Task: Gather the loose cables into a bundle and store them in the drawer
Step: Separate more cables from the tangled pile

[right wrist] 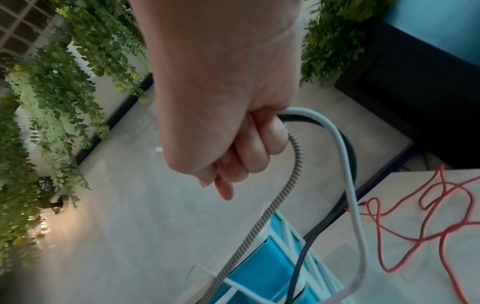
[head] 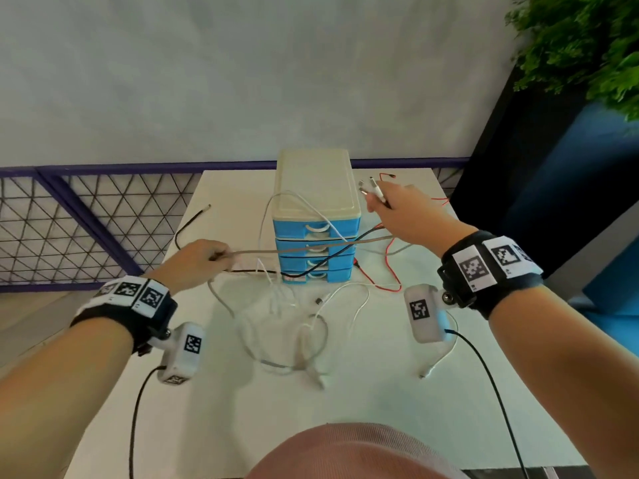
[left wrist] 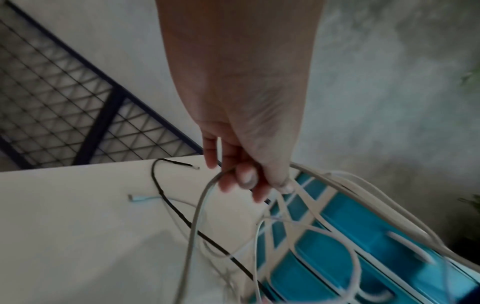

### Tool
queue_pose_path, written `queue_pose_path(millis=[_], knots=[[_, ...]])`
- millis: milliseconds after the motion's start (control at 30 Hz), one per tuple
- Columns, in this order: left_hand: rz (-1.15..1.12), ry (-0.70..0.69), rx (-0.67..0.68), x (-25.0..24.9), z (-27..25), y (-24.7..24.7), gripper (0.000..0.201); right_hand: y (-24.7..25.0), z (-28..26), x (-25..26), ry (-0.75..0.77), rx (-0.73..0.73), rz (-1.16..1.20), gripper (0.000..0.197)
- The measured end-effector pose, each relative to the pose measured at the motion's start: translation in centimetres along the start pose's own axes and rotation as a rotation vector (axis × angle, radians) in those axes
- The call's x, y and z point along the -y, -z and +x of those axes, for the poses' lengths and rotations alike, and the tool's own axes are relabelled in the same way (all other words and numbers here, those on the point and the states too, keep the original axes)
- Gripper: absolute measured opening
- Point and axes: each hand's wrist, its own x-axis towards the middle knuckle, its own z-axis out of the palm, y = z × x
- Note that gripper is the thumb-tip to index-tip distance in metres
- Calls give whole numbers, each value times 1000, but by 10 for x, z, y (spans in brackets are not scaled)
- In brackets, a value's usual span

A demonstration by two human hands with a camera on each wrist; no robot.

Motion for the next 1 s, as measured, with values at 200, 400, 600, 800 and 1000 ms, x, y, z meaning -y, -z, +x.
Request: queue_pose_path(millis=[200,400,600,800,1000], knots=[[-82,198,180,26,0,11,47,-1,2,-16,-74,-44,-94,26],[-289,80,260,-47,3,1,37,-19,2,8,-3,25,-15,31],[-472,-200,167,-125,4,17,36,-33,-4,45,125,120,349,25],[-630,-289,79,-155,-8,35,38,-28,-2,61,12,110,699,38],[-607,-186,264,-109,-20,8,35,-12,12,38,-236,-199,1030,39]])
